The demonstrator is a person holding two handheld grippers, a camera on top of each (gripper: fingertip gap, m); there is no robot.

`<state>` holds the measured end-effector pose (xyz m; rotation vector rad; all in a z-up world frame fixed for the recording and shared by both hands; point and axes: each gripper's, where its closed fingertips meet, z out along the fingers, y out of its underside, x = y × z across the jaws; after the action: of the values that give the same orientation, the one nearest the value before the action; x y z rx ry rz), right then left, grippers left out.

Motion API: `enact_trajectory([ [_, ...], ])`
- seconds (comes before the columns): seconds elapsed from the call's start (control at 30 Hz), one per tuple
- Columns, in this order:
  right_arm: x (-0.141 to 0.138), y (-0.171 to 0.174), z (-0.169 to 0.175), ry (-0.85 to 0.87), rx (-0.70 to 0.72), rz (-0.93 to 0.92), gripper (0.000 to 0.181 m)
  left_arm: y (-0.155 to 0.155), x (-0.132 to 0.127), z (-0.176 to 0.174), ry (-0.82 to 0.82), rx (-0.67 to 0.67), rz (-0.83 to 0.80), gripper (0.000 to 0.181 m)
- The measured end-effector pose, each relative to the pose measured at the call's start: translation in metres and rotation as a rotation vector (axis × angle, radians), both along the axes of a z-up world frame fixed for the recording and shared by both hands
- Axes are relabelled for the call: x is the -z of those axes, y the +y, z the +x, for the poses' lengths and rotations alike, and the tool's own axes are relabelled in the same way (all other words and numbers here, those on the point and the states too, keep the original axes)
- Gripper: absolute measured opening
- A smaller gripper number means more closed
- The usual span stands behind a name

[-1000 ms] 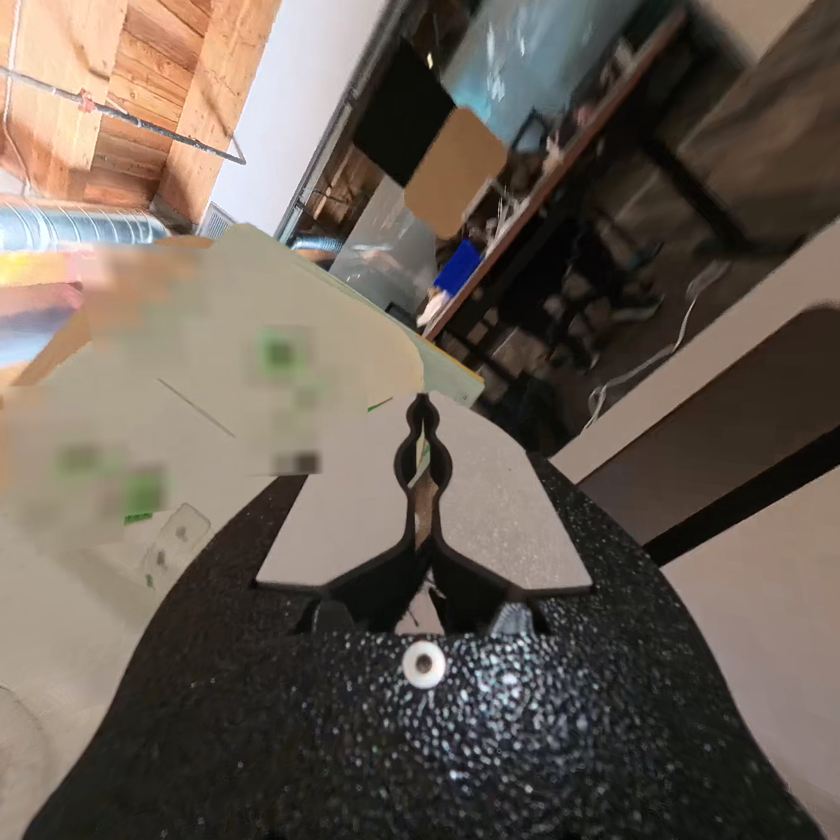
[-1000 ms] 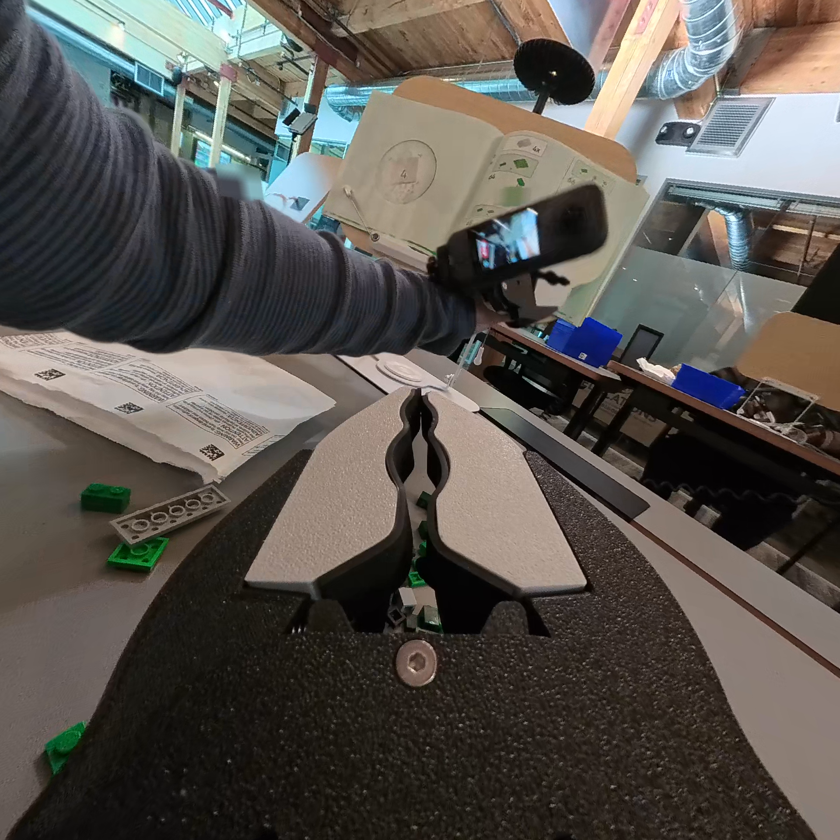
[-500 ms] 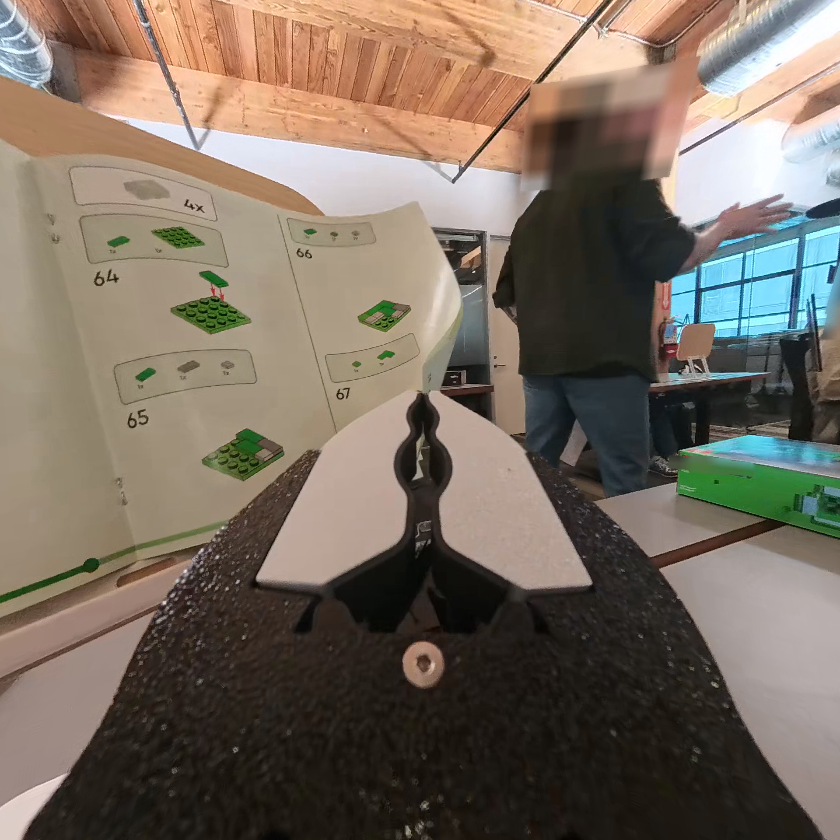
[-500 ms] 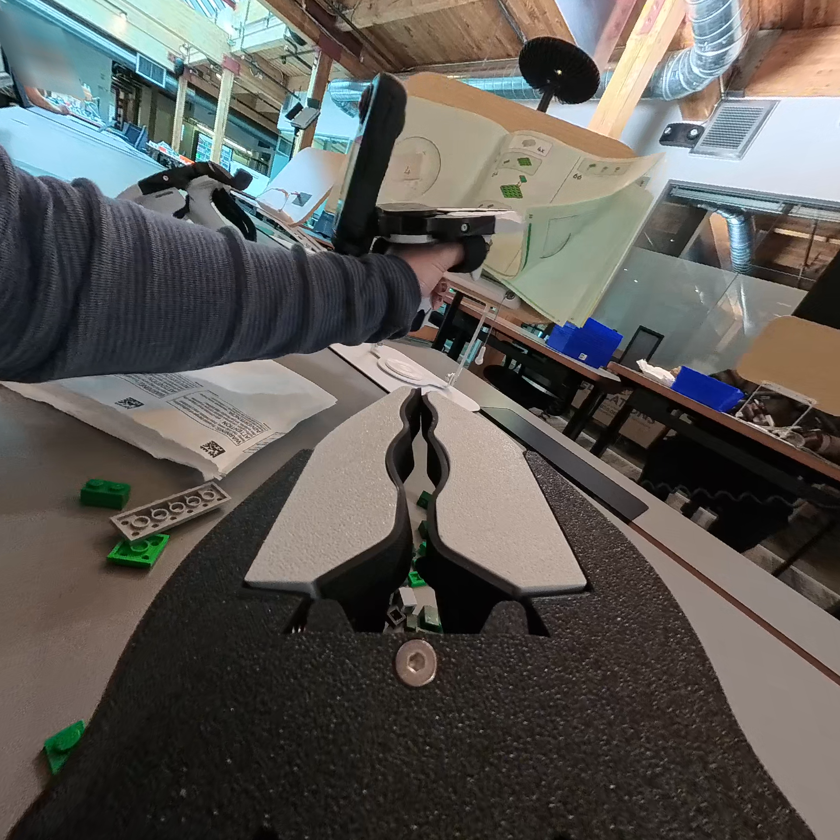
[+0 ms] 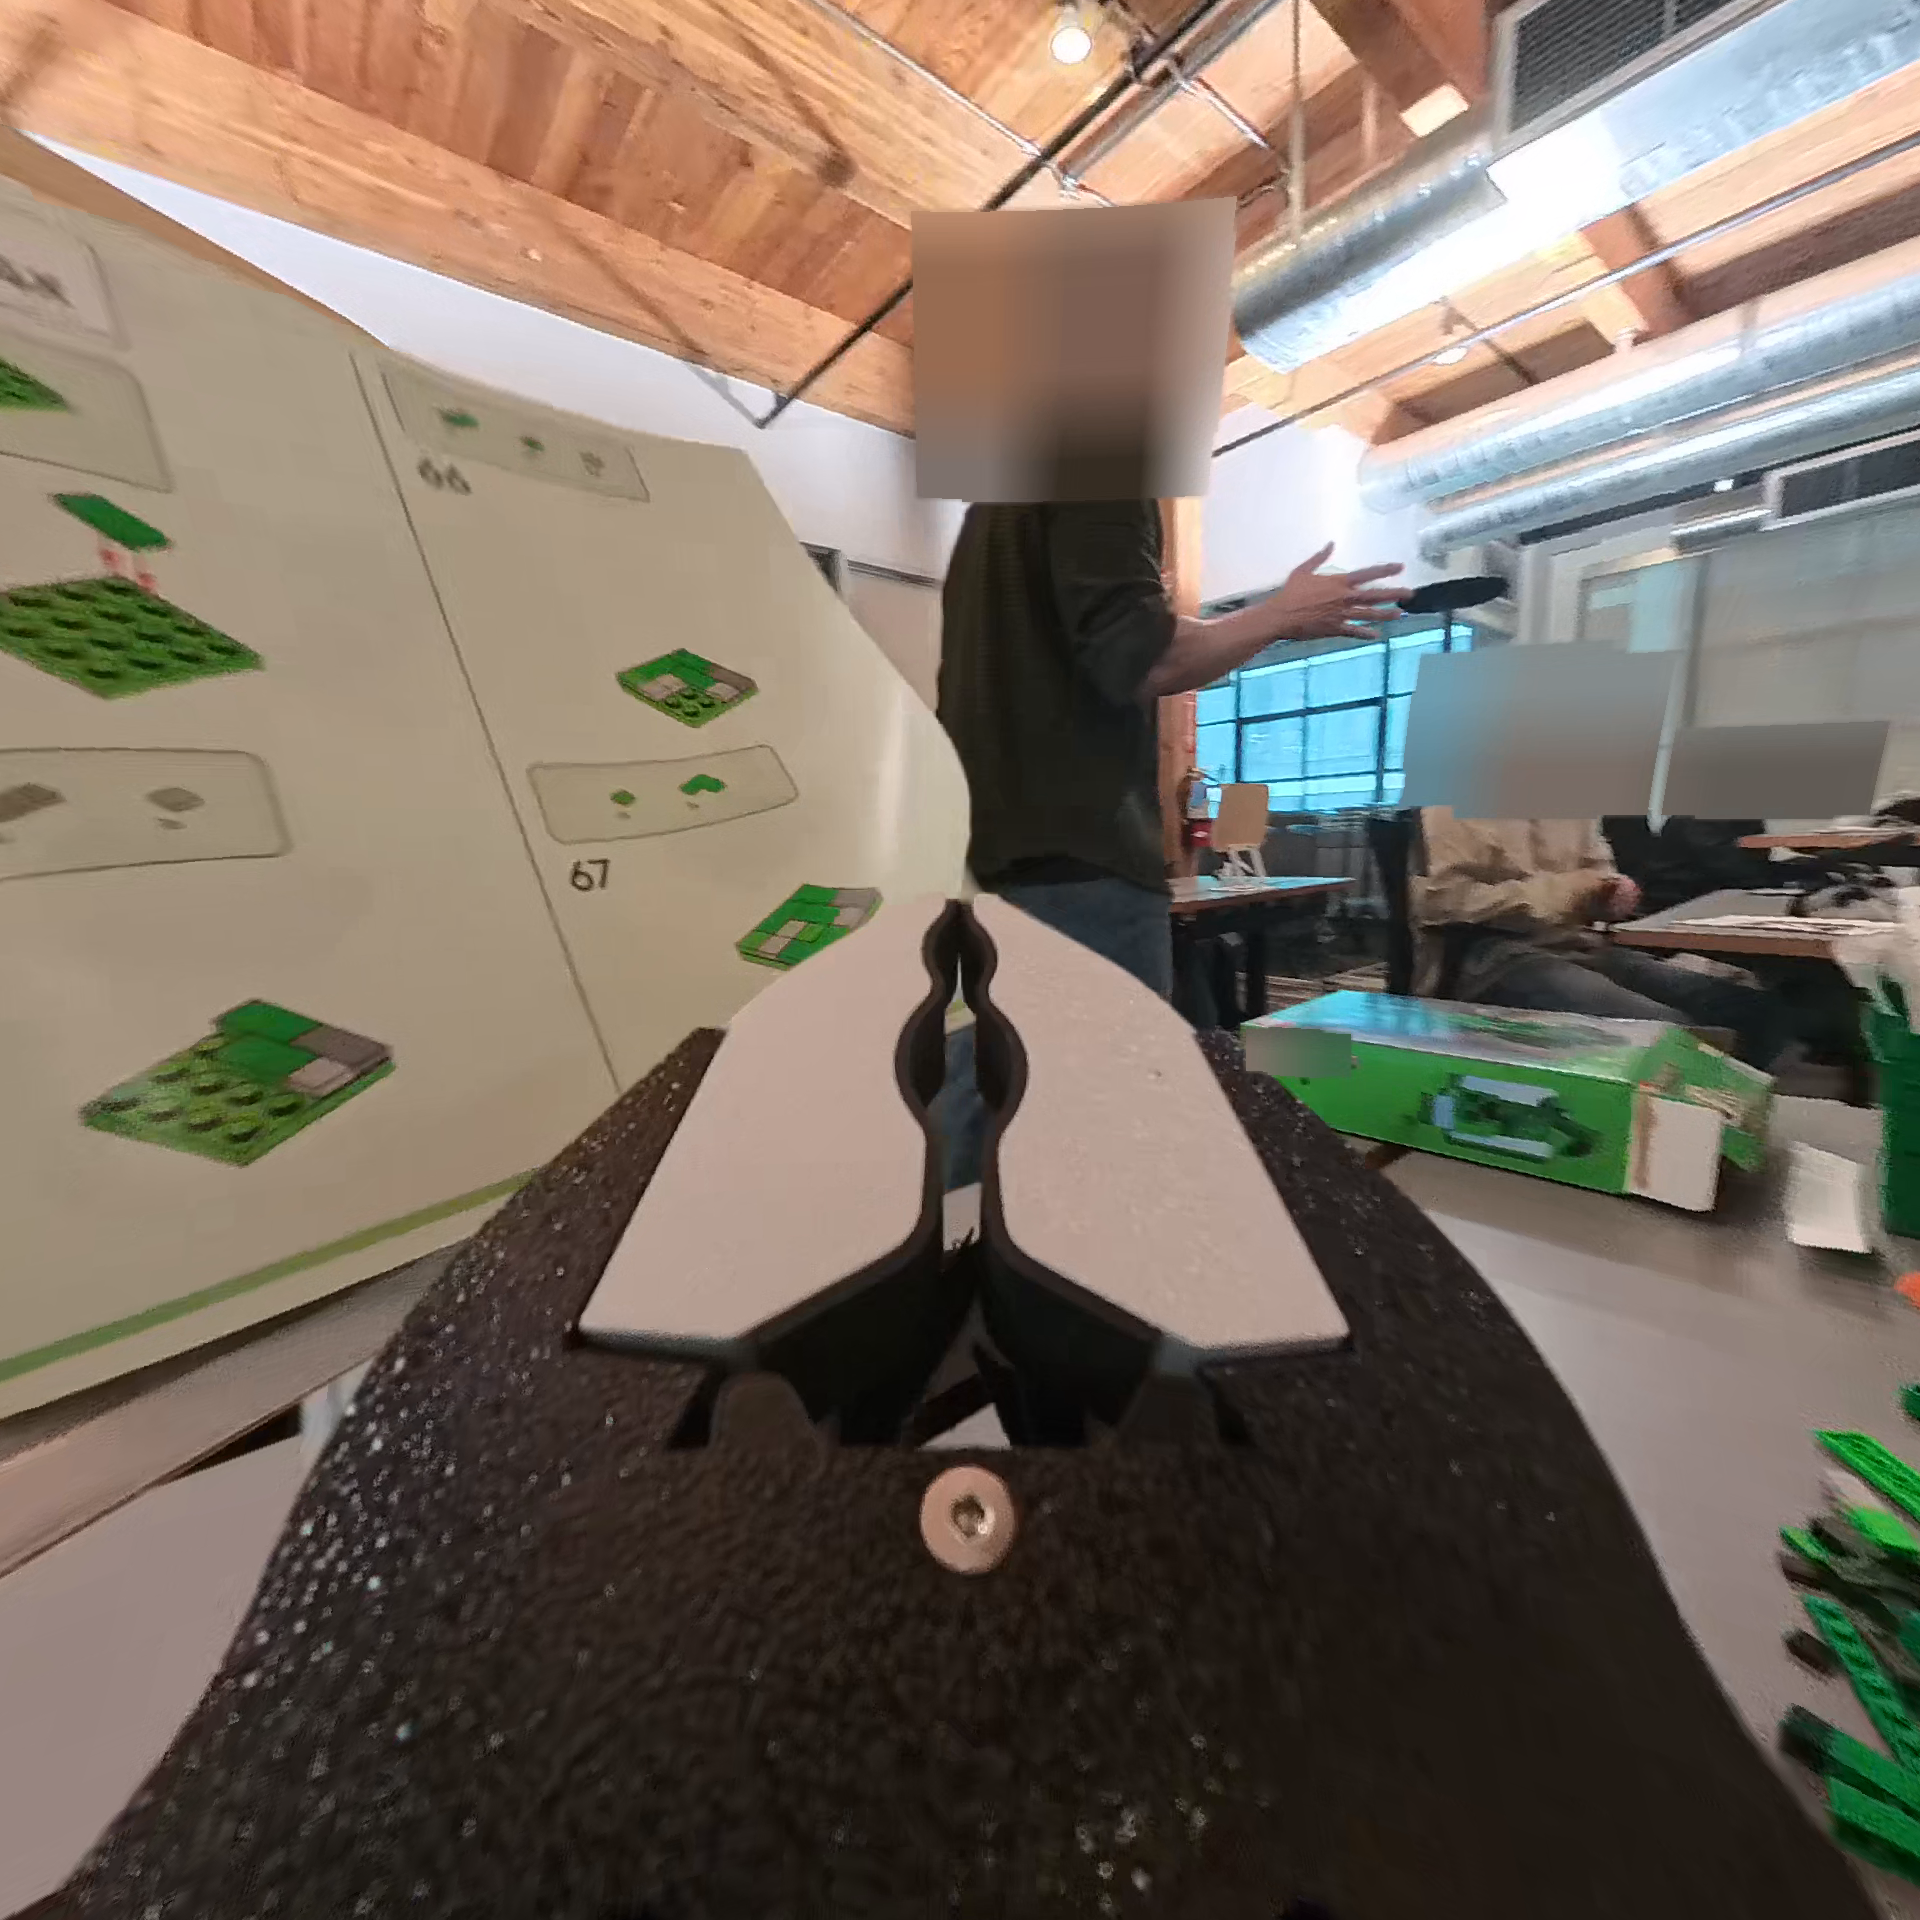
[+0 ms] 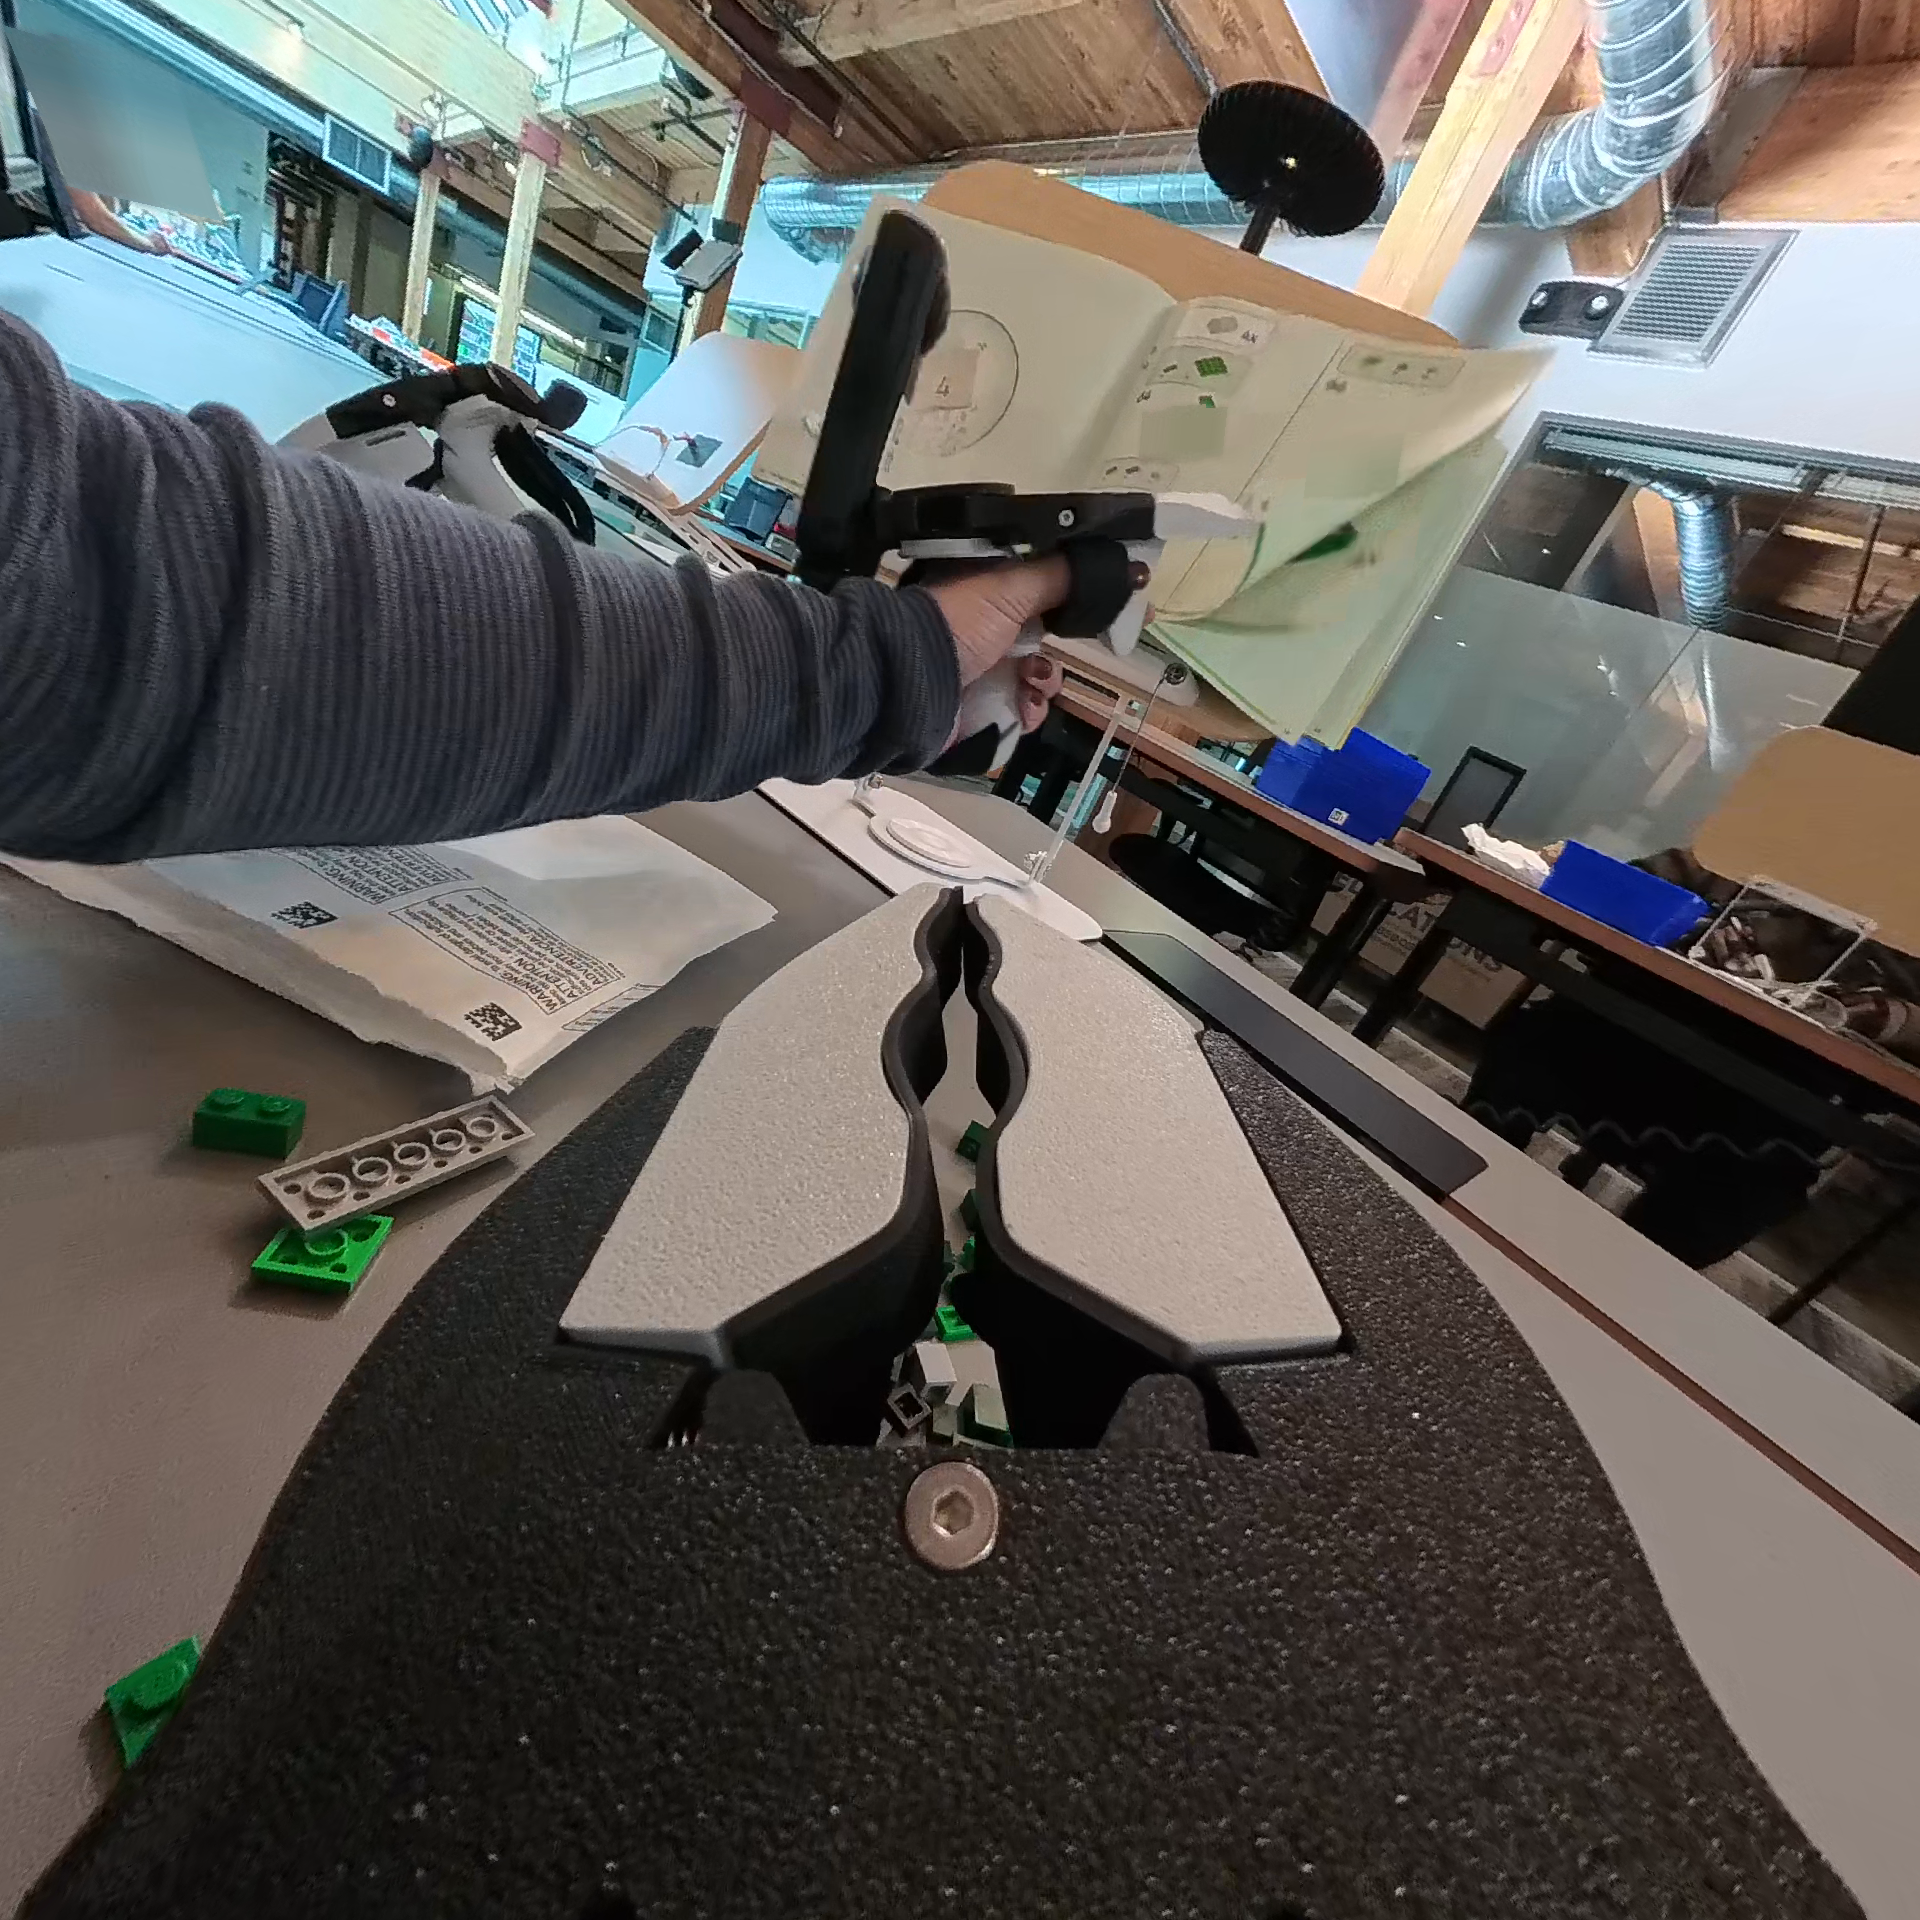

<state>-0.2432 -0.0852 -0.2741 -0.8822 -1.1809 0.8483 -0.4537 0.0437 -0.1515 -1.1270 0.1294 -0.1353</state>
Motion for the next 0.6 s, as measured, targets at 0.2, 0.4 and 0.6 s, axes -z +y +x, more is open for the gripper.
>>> enact_trajectory([
  [0.2,0.000,-0.001,0.000,-0.002,-0.003,0.002,0.000,0.005,0.003,0.002,-0.007,0.030,-0.026,0.000],
  [0.4,0.000,-0.001,0.000,0.000,-0.008,0.002,0.000,-0.033,-0.016,-0.031,-0.135,-0.103,0.122,0.000],
  [0.6,0.000,-0.003,0.000,-0.003,-0.011,0.018,0.000,-0.118,-0.021,-0.095,-0.390,-0.221,0.319,0.000],
])
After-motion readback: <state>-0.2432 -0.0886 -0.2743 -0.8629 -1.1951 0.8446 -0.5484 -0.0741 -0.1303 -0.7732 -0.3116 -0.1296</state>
